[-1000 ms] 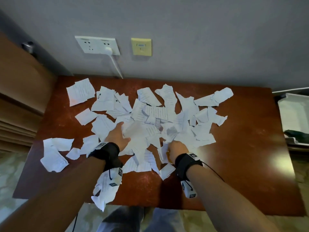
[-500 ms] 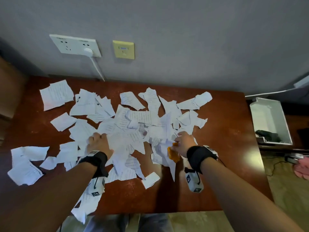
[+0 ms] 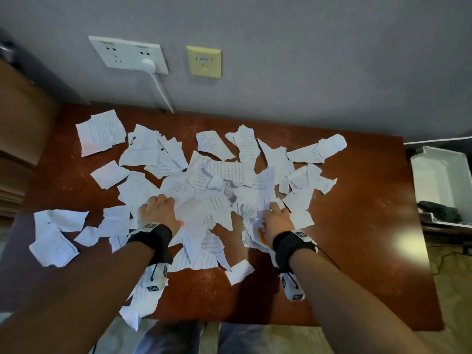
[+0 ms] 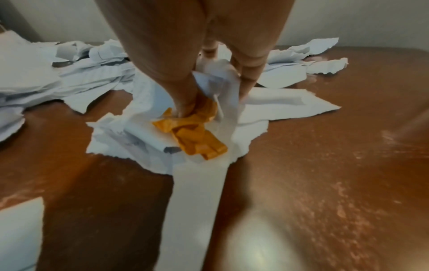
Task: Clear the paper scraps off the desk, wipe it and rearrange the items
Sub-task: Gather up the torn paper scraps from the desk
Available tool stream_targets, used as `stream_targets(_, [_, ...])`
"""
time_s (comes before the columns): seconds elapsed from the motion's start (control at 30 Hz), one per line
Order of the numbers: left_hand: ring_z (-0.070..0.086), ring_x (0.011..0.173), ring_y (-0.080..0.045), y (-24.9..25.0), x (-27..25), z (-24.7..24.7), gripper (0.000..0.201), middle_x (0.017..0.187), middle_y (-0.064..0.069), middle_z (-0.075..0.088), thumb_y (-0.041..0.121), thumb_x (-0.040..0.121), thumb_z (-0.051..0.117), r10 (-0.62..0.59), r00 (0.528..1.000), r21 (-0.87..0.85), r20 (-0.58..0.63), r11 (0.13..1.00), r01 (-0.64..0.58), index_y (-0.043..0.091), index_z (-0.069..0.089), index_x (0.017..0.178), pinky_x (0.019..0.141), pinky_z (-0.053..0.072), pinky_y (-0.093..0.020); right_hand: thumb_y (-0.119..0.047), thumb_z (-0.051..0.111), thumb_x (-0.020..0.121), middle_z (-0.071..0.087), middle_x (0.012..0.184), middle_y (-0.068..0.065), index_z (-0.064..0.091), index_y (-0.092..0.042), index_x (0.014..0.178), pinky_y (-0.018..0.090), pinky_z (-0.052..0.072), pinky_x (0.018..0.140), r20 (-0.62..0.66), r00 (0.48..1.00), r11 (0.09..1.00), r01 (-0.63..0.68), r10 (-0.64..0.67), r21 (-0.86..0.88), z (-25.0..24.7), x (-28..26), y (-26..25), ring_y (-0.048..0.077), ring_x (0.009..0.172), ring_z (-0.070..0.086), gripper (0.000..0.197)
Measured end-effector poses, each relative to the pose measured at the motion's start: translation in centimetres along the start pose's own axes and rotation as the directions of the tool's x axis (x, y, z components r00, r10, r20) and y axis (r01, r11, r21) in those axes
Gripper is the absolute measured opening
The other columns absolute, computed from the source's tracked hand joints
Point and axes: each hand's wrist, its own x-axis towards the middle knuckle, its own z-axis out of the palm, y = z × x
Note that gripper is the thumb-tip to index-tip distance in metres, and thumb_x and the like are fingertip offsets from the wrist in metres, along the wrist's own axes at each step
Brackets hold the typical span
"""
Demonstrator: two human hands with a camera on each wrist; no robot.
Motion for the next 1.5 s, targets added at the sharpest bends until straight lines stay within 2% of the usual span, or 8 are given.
stream_targets(0.17, [0.047,0.13,-0.028,0.4,-0.2,-0.4,0.072,0.143,-0.004,0.049,0.051,0.086,0.066,-0.029,0.992,-0.136,0.12,0.99,0.045,0.023,0.034,0.145,0.103,0.04,-0.045,-0.011,0.059,0.086,0.051,0.126,0.012,0.04,-0.012,0.127,0.036,0.049,0.088,0.049,0.999,0.989,0.006,-0.013,0.15,0.1,-0.5,-0.6,0.031,0.107,0.057,0.046])
stream_targets(0.33, [0.055,0.123,-0.028,0.0,-1.0,-1.5,0.05,0.137,-0.004,0.056,0.044,0.094,0.058,-0.008,0.986,-0.202,0.164,0.978,0.041,0.023,0.048,0.139,0.104,0.041,-0.044,-0.01,0.051,0.091,0.063,0.106,0.009,0.019,-0.032,0.138,0.036,0.054,0.076,0.161,0.987,0.92,-0.087,0.026,0.381,1.0,-2.1,-0.5,0.028,0.09,0.063,0.06])
stream_targets(0.5, [0.054,0.124,-0.029,0.1,-2.7,-3.6,0.048,0.14,-0.01,0.055,0.041,0.097,0.057,0.034,0.987,-0.315,0.157,0.949,0.017,0.013,0.052,0.137,0.106,0.041,-0.04,-0.009,0.054,0.092,0.057,0.135,0.004,0.049,-0.023,0.137,0.032,0.05,0.098,0.191,0.98,0.929,-0.028,-0.047,0.369,-0.1,-3.8,1.2,0.024,0.115,0.059,0.048])
stream_targets(0.77, [0.054,0.123,-0.031,1.7,-5.0,-8.2,0.052,0.138,-0.013,0.056,0.034,0.093,0.065,0.175,0.981,-0.557,0.086,0.825,-0.099,0.009,0.051,0.137,0.102,0.042,-0.037,-0.023,0.074,0.086,0.058,0.108,-0.001,0.057,-0.015,0.115,0.015,0.045,0.065,0.081,0.995,0.893,-0.082,0.052,0.442,-6.0,-4.1,4.4,0.007,0.078,0.055,0.034])
stream_targets(0.83, [0.053,0.124,-0.031,2.7,-5.7,-8.4,0.052,0.138,-0.013,0.055,0.033,0.094,0.064,0.184,0.979,-0.572,0.083,0.814,-0.105,0.009,0.051,0.138,0.102,0.042,-0.037,-0.028,0.072,0.087,0.06,0.103,0.002,0.06,-0.011,0.106,0.022,0.05,0.072,0.046,0.997,0.912,-0.075,0.061,0.404,-7.0,-3.2,4.4,0.016,0.086,0.06,0.028])
stream_targets(1.03, [0.058,0.117,-0.027,4.2,-7.3,-4.8,0.049,0.131,-0.009,0.06,0.031,0.086,0.072,0.209,0.958,-0.488,0.198,0.868,-0.088,0.015,0.057,0.13,0.098,0.047,-0.034,-0.038,0.064,0.091,0.045,0.144,0.007,0.059,-0.012,0.124,0.037,0.042,0.106,0.021,0.995,0.982,0.093,-0.098,0.165,-6.1,0.9,1.9,0.028,0.129,0.045,0.042])
stream_targets(1.23, [0.051,0.129,-0.026,4.5,-8.3,-0.1,0.081,0.149,-0.006,0.046,0.025,0.086,0.07,0.22,0.927,-0.333,0.304,0.936,-0.113,0.032,0.024,0.153,0.101,0.045,-0.033,-0.032,0.064,0.087,0.004,0.162,0.001,0.063,-0.03,0.122,0.053,0.027,0.115,0.092,0.971,0.974,0.224,-0.221,-0.02,-4.2,3.5,0.8,0.036,0.147,0.011,0.035])
stream_targets(1.5, [0.042,0.13,-0.024,5.4,-8.1,1.2,0.075,0.143,-0.002,0.04,0.034,0.084,0.073,0.226,0.963,-0.05,0.145,0.974,-0.221,0.029,0.032,0.146,0.101,0.043,-0.039,-0.02,0.071,0.082,0.05,0.124,0.012,0.037,-0.019,0.121,0.038,0.048,0.088,-0.059,0.994,0.988,0.097,-0.091,0.116,-1.3,2.6,1.3,0.032,0.109,0.053,0.052])
